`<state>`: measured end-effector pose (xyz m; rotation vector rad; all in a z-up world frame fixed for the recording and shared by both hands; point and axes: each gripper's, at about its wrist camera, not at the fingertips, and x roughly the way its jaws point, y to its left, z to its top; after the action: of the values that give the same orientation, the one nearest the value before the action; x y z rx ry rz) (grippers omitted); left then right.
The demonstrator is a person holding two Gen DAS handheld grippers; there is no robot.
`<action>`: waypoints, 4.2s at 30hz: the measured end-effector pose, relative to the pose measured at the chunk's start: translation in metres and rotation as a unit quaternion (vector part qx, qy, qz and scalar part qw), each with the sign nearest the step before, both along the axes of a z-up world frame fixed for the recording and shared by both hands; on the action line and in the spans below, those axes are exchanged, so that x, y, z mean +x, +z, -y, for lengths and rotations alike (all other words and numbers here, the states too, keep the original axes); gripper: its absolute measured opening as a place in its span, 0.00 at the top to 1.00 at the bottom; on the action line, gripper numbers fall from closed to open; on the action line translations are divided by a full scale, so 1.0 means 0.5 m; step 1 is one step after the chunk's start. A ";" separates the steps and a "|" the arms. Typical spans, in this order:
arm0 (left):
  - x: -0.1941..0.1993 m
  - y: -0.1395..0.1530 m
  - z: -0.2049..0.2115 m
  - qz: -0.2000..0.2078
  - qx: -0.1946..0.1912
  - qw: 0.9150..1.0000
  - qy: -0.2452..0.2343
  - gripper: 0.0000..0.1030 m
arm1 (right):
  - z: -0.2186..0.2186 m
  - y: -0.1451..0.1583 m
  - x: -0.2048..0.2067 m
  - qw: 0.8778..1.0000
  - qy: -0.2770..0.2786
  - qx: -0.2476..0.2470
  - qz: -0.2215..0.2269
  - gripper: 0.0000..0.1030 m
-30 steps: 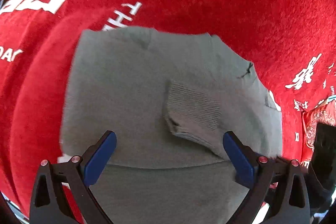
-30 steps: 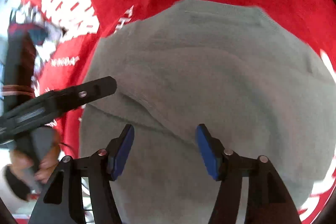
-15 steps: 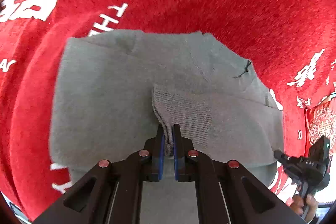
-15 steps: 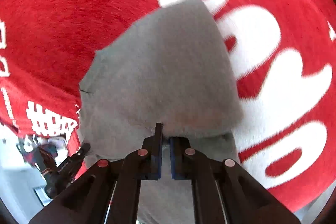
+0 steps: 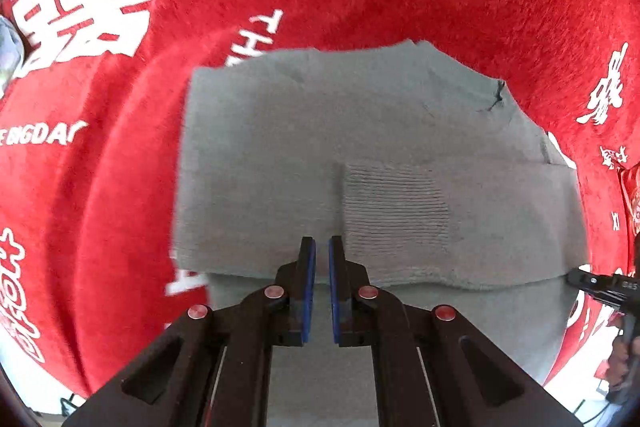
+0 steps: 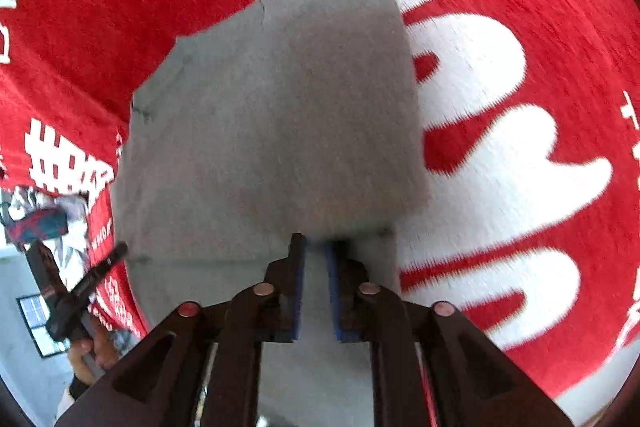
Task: Fold small clothes
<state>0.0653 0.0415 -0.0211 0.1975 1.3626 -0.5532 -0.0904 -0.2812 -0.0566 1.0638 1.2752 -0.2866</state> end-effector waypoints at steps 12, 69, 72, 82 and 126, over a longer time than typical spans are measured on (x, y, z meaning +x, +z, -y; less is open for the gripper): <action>0.011 0.010 0.085 0.014 -0.007 1.000 -0.027 0.92 | 0.150 -0.053 0.031 0.996 -0.087 -0.001 0.022 0.86; -0.067 0.004 0.049 0.009 0.108 0.994 -0.017 0.00 | -0.126 0.080 0.080 0.989 0.079 -0.125 -0.029 0.47; -0.075 0.019 0.043 0.034 0.120 0.992 -0.012 0.01 | -0.144 0.081 0.085 0.988 0.081 -0.127 -0.026 0.43; -0.083 0.028 0.030 0.036 0.139 0.990 -0.001 0.01 | -0.195 0.098 0.089 0.985 0.081 -0.151 -0.016 0.19; -0.019 -0.005 -0.132 -0.004 0.104 0.994 0.026 0.01 | -0.393 -0.007 0.318 0.993 0.095 0.064 0.031 0.36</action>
<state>0.0558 0.1075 -0.0237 0.3282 1.4291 -0.3685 0.0688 -0.0849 -0.0601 1.0419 1.3413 -0.0280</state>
